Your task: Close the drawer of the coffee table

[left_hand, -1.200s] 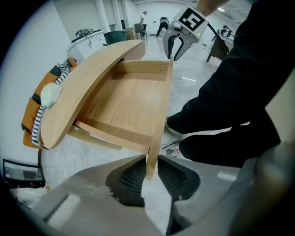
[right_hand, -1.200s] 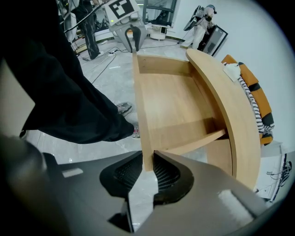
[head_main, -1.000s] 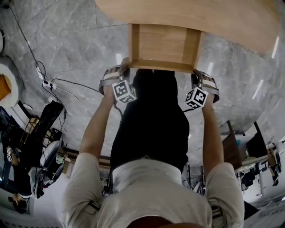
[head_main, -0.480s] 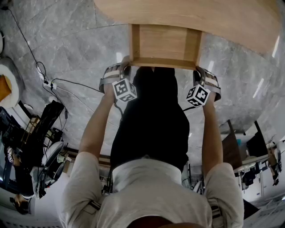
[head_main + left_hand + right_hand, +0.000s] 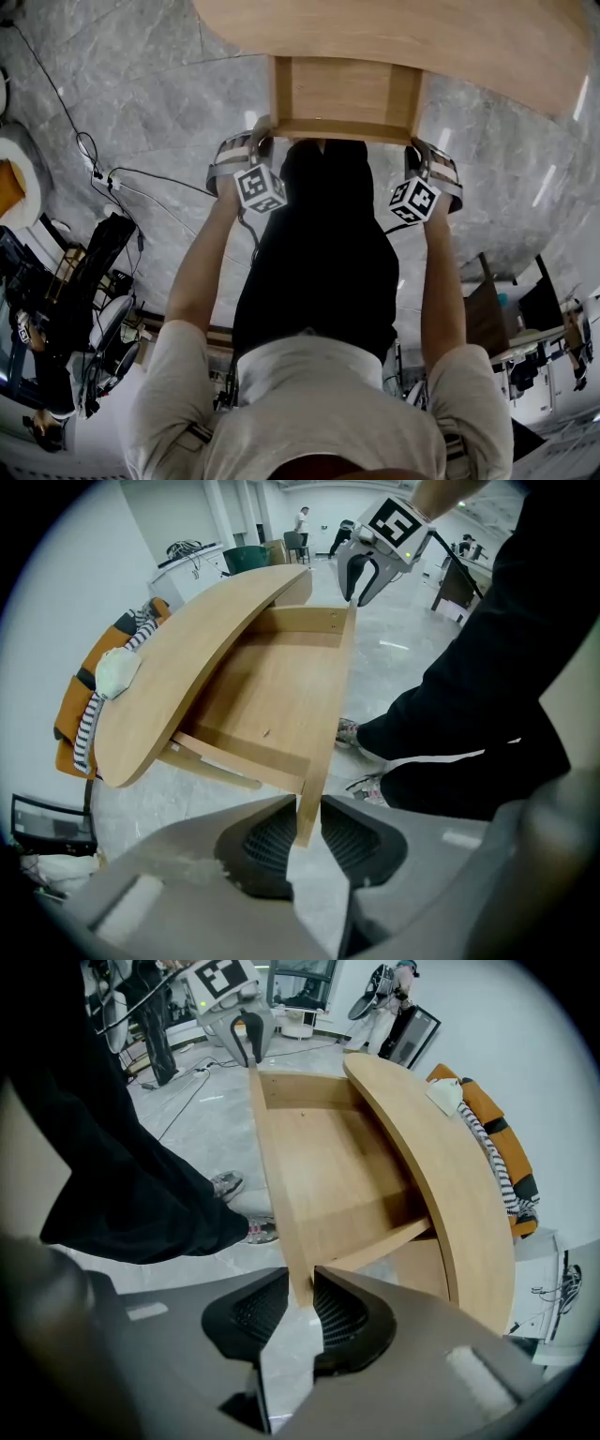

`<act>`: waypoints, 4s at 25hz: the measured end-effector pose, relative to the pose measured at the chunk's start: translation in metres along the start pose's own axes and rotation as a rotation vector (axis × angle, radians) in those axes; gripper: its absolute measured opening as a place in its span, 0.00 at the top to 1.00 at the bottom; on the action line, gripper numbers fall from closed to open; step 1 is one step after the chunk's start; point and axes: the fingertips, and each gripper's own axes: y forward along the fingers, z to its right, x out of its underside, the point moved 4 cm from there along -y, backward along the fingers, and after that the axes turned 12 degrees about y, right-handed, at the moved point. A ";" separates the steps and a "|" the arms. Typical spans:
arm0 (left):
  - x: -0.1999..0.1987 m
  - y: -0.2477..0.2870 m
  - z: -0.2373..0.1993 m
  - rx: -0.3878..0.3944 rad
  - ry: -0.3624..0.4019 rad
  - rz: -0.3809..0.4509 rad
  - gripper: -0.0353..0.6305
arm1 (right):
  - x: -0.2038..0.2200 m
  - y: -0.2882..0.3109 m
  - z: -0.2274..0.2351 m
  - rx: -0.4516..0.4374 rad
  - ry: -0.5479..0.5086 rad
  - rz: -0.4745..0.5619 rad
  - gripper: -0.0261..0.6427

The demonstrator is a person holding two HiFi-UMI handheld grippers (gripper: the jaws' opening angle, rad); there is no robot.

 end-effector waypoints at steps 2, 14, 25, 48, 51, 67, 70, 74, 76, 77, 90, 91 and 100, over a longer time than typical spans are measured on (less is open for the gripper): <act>0.001 0.001 -0.003 -0.001 -0.002 -0.001 0.79 | -0.002 0.001 0.002 0.003 0.003 0.000 0.83; -0.003 -0.001 -0.028 -0.003 -0.030 -0.009 0.79 | -0.012 0.002 0.021 0.007 0.018 0.009 0.83; -0.001 0.004 -0.041 -0.026 -0.041 -0.028 0.79 | -0.019 0.007 0.031 0.011 0.008 0.025 0.83; -0.009 0.004 -0.060 -0.028 -0.082 -0.034 0.79 | -0.027 0.007 0.060 0.021 0.001 0.025 0.83; -0.010 0.007 -0.063 -0.025 -0.087 -0.033 0.79 | -0.029 0.010 0.063 0.017 -0.003 0.023 0.83; -0.016 0.011 -0.081 -0.013 -0.105 -0.042 0.79 | -0.035 0.017 0.083 0.007 -0.010 0.016 0.83; -0.015 0.014 -0.085 -0.018 -0.116 -0.048 0.79 | -0.037 0.018 0.087 0.010 -0.008 0.020 0.83; -0.011 0.017 -0.093 -0.027 -0.119 -0.057 0.79 | -0.043 0.021 0.090 0.012 -0.002 0.021 0.83; -0.012 0.017 -0.097 -0.029 -0.120 -0.059 0.79 | -0.044 0.020 0.093 0.016 0.011 0.022 0.83; -0.012 0.018 -0.099 -0.030 -0.123 -0.059 0.79 | -0.045 0.019 0.094 0.016 0.022 0.025 0.84; -0.039 0.009 -0.145 -0.131 -0.169 0.055 0.92 | -0.075 0.015 0.110 0.082 0.127 0.143 0.95; -0.036 0.008 -0.141 -0.122 -0.172 0.051 0.92 | -0.071 0.014 0.109 0.082 0.124 0.136 0.95; -0.028 0.006 -0.116 -0.116 -0.072 0.037 0.92 | -0.050 0.016 0.104 0.068 0.016 0.102 0.76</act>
